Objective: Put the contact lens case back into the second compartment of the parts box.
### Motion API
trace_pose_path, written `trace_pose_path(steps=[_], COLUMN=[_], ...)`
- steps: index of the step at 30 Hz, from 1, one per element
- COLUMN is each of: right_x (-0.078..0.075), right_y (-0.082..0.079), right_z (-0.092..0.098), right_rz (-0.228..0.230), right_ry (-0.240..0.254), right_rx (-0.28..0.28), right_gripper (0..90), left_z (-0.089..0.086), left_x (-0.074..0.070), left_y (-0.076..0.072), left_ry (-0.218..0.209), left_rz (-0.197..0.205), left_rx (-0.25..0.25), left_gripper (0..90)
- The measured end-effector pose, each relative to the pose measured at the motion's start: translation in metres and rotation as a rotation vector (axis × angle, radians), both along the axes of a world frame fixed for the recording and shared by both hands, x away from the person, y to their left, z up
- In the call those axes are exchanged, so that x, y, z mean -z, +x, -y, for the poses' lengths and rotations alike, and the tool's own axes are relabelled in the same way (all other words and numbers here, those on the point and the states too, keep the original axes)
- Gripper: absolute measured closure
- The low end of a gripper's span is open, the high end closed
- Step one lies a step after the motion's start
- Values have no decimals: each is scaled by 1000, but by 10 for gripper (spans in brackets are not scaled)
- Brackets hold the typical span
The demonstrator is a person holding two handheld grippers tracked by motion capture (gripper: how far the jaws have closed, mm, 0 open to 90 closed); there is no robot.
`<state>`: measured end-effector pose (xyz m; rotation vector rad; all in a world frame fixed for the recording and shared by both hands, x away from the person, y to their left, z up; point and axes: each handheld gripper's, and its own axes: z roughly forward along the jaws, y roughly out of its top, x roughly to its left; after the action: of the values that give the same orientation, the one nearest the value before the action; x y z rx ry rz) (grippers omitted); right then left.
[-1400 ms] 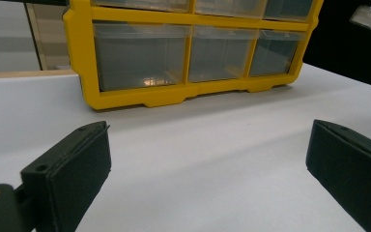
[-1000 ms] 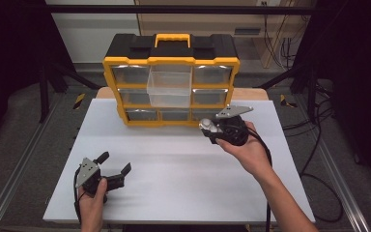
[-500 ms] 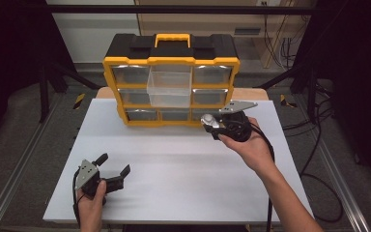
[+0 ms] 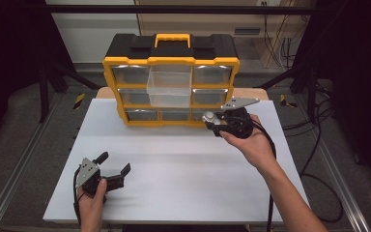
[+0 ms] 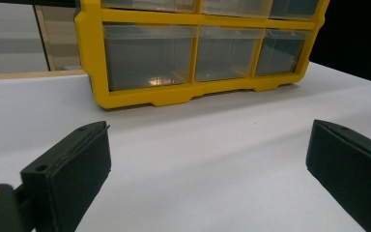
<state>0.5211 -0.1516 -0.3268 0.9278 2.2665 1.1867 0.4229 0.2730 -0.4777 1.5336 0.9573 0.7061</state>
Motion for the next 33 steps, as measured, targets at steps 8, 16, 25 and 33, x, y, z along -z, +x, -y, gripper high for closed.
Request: trace_pose_path(steps=[8, 16, 25, 33], right_x=[-3, -7, -10, -20], right_y=[0, 1, 5, 3], right_z=[-3, -4, 3, 13], right_rz=[-3, 2, -1, 12], right_ry=[-8, -5, 17, 34], right_rx=[8, 8, 10, 11], right_gripper=[492, 492, 492, 492], left_z=[1, -2, -5, -10], left_x=[-1, -1, 1, -1], left_y=[1, 0, -7, -14], left_ry=[-7, -11, 6, 4], left_rz=[5, 2, -8, -6], left_rx=[7, 1, -14, -33], left_gripper=[18, 18, 18, 17])
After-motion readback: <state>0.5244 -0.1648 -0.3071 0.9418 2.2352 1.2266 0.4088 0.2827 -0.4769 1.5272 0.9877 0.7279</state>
